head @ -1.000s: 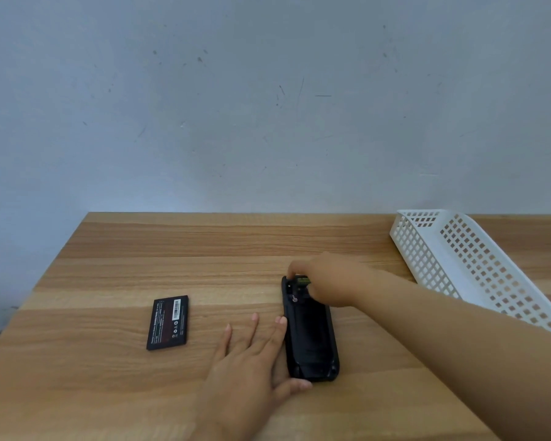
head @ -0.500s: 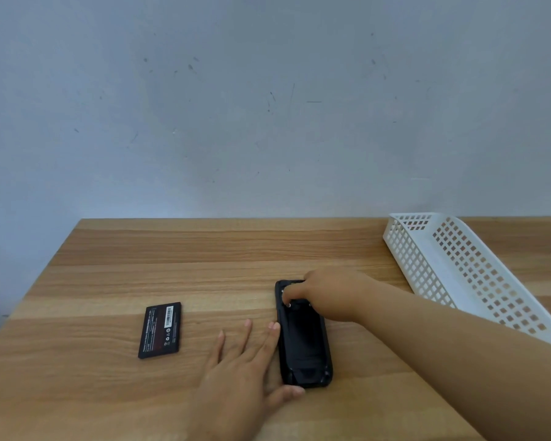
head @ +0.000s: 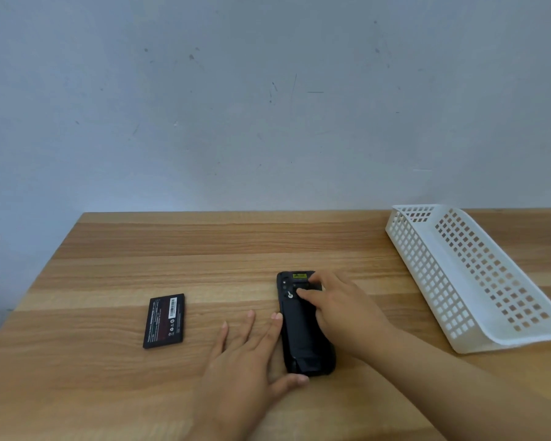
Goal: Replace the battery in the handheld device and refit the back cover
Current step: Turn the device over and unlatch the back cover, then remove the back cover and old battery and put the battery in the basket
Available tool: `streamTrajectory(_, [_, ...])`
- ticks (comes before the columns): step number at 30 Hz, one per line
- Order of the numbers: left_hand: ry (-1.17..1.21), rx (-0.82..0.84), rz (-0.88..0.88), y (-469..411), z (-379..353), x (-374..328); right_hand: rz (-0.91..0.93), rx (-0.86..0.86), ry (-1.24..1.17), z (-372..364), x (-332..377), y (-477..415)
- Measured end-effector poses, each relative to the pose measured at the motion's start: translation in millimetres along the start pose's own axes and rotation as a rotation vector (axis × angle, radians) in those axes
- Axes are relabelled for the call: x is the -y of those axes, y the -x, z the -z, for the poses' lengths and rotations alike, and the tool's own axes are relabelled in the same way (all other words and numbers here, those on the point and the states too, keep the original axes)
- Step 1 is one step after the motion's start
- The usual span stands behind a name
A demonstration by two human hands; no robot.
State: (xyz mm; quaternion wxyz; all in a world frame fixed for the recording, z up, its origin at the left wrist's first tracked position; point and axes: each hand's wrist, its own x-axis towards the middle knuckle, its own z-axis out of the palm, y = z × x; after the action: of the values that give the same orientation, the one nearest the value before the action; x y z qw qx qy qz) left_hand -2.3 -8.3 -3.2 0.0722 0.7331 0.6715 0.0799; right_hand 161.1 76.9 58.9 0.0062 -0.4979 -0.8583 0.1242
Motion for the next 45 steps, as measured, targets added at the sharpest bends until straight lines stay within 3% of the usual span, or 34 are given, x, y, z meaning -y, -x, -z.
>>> streamTrajectory(10, [-0.013,-0.005,-0.006,-0.2,-1.4,-0.5,-0.091,0.007,-0.085,6.3,11.4,-4.5])
streamTrajectory(23, [-0.028,0.005,0.011,1.5,-0.7,-1.4,-0.139,-0.043,-0.491,54.0,8.9,20.6])
streamTrajectory(27, [-0.036,0.007,0.016,0.7,-0.7,-1.7,-0.193,-0.225,-0.675,69.1,-11.0,54.2])
streamTrajectory(31, [-0.031,-0.001,0.015,1.2,-3.6,-0.8,-0.216,-0.461,-0.443,44.4,-36.4,88.5])
streamTrajectory(33, [-0.040,0.002,0.017,1.4,-3.9,-1.0,-0.166,-0.488,-0.325,15.3,-51.5,100.2])
streamTrajectory(41, [-0.041,-0.008,0.016,1.7,-3.2,-1.9,-0.130,-0.124,-0.261,-40.2,-82.6,124.5])
streamTrajectory(45, [-0.030,-0.012,0.025,2.1,-3.2,-2.2,-0.145,-0.279,-0.267,-24.5,-67.1,114.2])
